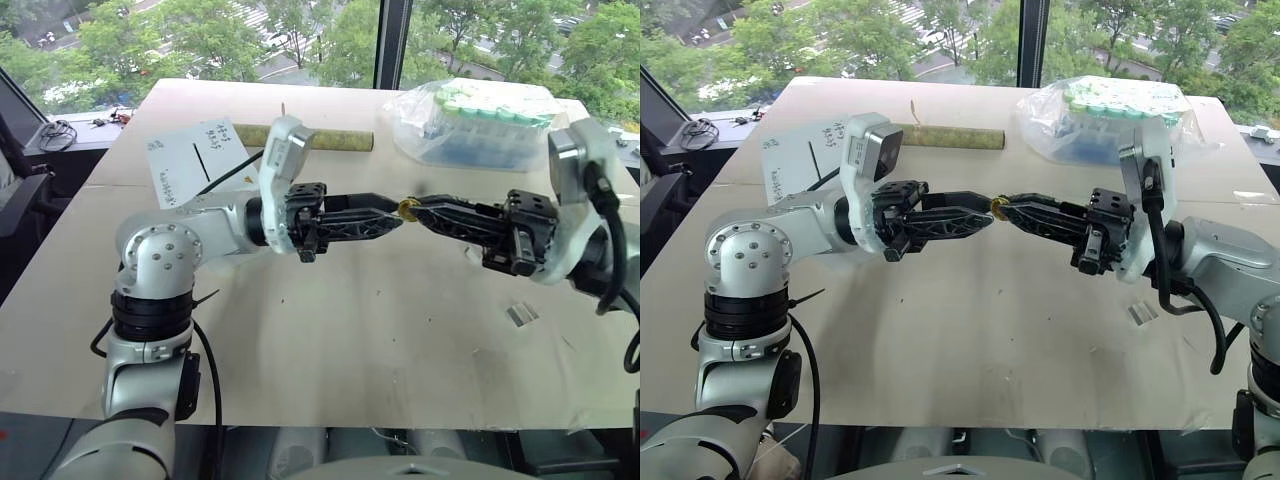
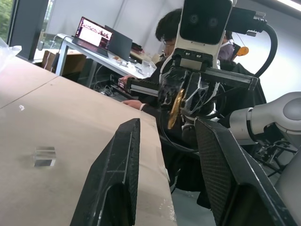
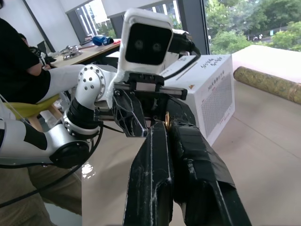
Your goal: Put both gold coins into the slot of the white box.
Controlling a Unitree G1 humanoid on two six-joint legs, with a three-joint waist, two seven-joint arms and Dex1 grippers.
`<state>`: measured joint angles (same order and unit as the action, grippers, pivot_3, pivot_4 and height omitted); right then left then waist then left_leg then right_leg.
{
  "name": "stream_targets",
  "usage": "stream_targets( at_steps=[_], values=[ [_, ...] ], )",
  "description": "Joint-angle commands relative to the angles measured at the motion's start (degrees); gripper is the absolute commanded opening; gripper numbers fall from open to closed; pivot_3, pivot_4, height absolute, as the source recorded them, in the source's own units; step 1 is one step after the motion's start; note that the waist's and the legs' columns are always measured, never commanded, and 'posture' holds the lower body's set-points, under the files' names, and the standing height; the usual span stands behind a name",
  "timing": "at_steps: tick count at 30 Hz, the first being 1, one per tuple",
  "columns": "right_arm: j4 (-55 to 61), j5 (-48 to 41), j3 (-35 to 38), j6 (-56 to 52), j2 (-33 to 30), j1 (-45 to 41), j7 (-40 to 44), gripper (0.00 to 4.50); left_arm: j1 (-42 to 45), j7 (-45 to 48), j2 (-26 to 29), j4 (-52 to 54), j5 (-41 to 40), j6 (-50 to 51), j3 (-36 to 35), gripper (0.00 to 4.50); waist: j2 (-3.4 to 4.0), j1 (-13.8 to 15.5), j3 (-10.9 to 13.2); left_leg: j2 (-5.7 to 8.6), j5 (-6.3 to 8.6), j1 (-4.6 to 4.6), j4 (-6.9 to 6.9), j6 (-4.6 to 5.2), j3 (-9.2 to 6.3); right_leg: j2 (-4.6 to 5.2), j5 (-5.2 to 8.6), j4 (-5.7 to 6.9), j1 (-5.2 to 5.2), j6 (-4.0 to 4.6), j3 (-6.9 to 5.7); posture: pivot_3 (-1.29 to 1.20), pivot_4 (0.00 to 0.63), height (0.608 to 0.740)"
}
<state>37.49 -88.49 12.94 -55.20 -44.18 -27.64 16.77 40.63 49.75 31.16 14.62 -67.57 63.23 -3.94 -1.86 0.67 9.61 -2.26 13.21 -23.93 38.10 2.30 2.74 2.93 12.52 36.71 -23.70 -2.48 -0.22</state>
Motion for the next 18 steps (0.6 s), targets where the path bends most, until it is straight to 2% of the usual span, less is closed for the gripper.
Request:
stream_targets(
  at_steps=[1,4,7,9,10,18],
  values=[
    [1.6,-1.4,-0.5,2.1,-0.9,-1.2,-0.3,0.0,1.4,0.7,-0.1,0.4,-0.5,-0.8,-0.5,1.85,0.0,0.0,0.0,0.0,0.0,0.0,0.0,0.0,0.0,0.01,0.0,0.0,0.0,0.0,0.0,0.0,0.15,0.74],
    [1.7,-1.3,-1.1,2.8,-1.1,-1.2,-0.3,0.0,1.5,1.1,0.0,0.3,-0.5,-0.6,-0.4,1.85,0.0,0.0,0.0,0.0,0.0,0.0,0.0,0.0,0.0,0.03,0.0,0.0,0.0,0.0,0.0,0.0,0.15,0.74],
    [1.8,-1.6,-1.5,3.3,-1.4,-1.1,-0.4,0.0,1.6,1.3,-0.1,0.2,-0.6,-0.6,-0.4,1.02,0.0,0.0,0.0,0.01,0.0,-0.01,0.0,0.0,0.0,0.04,0.0,-0.01,0.0,0.0,0.0,0.0,0.15,0.74],
    [1.9,-1.8,-2.0,3.5,-1.5,-1.2,-0.4,0.0,1.6,1.7,-0.1,0.2,-0.8,-0.5,-0.4,0.21,0.0,0.0,0.0,0.0,0.0,-0.01,0.0,0.0,0.0,0.04,0.0,-0.01,0.0,0.0,0.0,0.0,0.15,0.74],
    [2.0,-1.9,-2.3,3.5,-1.4,-1.3,-0.5,0.0,1.6,2.0,-0.1,0.2,-0.9,-0.4,-0.3,0.08,0.0,0.0,0.0,0.0,0.0,-0.01,0.0,0.0,0.0,0.05,0.0,-0.01,0.0,0.0,0.0,0.0,0.15,0.74],
    [2.6,-3.7,-3.9,4.0,-1.9,-1.0,-1.1,0.0,1.5,2.2,-0.5,0.3,-1.1,-0.4,-0.5,0.08,0.0,0.0,0.0,0.0,0.0,-0.02,0.0,0.0,-0.01,0.06,0.0,-0.02,-0.01,0.0,-0.01,0.0,0.15,0.74]
  ],
)
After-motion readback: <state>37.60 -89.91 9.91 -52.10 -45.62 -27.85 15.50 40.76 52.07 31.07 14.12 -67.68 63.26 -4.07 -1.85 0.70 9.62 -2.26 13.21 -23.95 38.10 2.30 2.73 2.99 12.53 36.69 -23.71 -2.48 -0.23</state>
